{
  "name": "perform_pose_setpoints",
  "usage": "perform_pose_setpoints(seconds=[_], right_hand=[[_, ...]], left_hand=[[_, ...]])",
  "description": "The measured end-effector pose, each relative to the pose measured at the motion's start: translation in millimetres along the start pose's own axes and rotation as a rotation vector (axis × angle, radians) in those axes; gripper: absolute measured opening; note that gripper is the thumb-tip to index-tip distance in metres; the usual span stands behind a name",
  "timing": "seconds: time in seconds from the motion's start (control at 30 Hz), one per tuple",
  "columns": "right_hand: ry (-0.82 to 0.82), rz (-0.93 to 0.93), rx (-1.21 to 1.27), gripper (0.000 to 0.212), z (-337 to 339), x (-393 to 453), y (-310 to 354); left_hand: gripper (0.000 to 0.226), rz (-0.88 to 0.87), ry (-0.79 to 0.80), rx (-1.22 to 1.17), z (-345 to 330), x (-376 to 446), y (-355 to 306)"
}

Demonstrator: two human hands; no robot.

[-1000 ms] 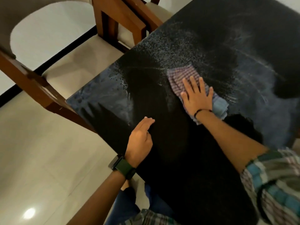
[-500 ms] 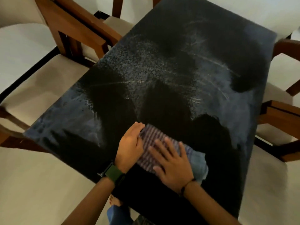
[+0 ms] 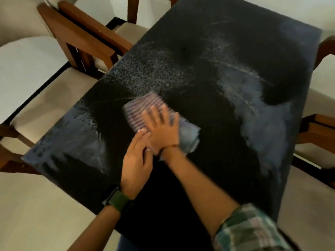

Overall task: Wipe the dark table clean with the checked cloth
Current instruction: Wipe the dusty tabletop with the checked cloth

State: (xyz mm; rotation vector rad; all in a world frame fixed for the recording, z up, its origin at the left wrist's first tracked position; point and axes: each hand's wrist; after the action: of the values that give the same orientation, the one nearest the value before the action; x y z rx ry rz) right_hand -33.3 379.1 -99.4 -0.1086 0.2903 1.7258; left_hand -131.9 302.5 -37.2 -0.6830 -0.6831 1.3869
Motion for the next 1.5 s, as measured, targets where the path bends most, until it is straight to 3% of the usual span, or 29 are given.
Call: perform_pose_setpoints(seconds=[0.1, 0.2, 0.3, 0.4, 0.5, 0.57, 0.67, 0.73, 0.77, 0.8, 0.87, 0.93, 1.0, 1.17, 1.3, 1.37, 1.43, 1.47, 1.5], right_hand=[[0.090, 0.190, -0.024, 0.068, -10, -36, 44], [0.060, 0.220, -0.024, 0.065, -5, -30, 17], [-0.074, -0.036, 0.043, 0.058, 7, 5, -50], [-0.074, -0.311, 0.060, 0.057, 24, 40, -111], [-0.046, -0.399, 0.017, 0.060, 29, 60, -93], [-0.069, -0.269, 0.000, 0.062, 18, 53, -39], [-0.057, 0.074, -0.080, 0.066, -11, -2, 70], [-0.046, 0.144, -0.104, 0.069, -23, -56, 130], [-0.004, 0.200, -0.072, 0.070, -26, -79, 148], [0.064, 0.297, -0.032, 0.066, -27, -95, 157], [0.083, 0.500, 0.015, 0.048, -32, -105, 151], [0.082, 0.534, -0.055, 0.049, -30, -80, 132], [0.009, 0.452, -0.106, 0.055, -22, -25, 106], [-0.035, -0.038, -0.066, 0.055, 22, 108, 32], [-0.025, -0.200, -0.070, 0.057, 22, 115, 65], [-0.078, -0.034, -0.103, 0.060, 10, 86, 110], [-0.015, 0.242, -0.084, 0.066, -7, 27, 169], [-0.007, 0.309, -0.106, 0.068, -23, -6, 194], [-0.001, 0.374, 0.046, 0.065, -41, -28, 210]], left_hand=[[0.048, -0.055, 0.049, 0.046, 3, 10, -10], [0.048, -0.060, 0.050, 0.072, 4, 14, -15], [0.042, -0.033, 0.014, 0.058, 10, 4, -12], [0.042, -0.016, 0.010, 0.054, 17, -15, -1], [0.041, 0.011, 0.024, 0.053, 30, -29, 18], [0.043, 0.040, 0.051, 0.023, 41, -32, 28], [0.045, 0.058, 0.022, 0.019, 53, -25, 33], [0.063, 0.150, -0.053, 0.045, 66, -20, 30], [0.054, 0.155, -0.073, 0.033, 74, -17, 36], [0.042, 0.116, -0.083, 0.023, 82, -15, 45], [0.040, 0.092, -0.083, 0.031, 99, -14, 60], [0.038, 0.126, -0.098, 0.030, 110, -13, 74], [0.038, 0.153, -0.102, 0.019, 114, -14, 79], [0.042, 0.179, -0.088, 0.043, 119, -36, 83], [0.042, 0.193, -0.105, 0.047, 122, -53, 81], [0.041, 0.211, -0.129, -0.025, 130, -57, 86], [0.041, 0.220, -0.105, -0.058, 125, -52, 89], [0.045, 0.301, -0.130, -0.031, 116, -43, 87], [0.053, 0.437, -0.248, 0.062, 107, -36, 86]])
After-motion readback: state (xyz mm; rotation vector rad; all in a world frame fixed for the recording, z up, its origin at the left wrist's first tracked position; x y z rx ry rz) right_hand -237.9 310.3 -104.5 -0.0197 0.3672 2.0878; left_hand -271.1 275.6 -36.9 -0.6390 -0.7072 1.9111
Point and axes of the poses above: each hand's wrist, its own x-axis towards the middle knuckle, its own z-axis out of the back of the hand, y = z × x, and after that the axes turned 1 degree about -z, right-handed
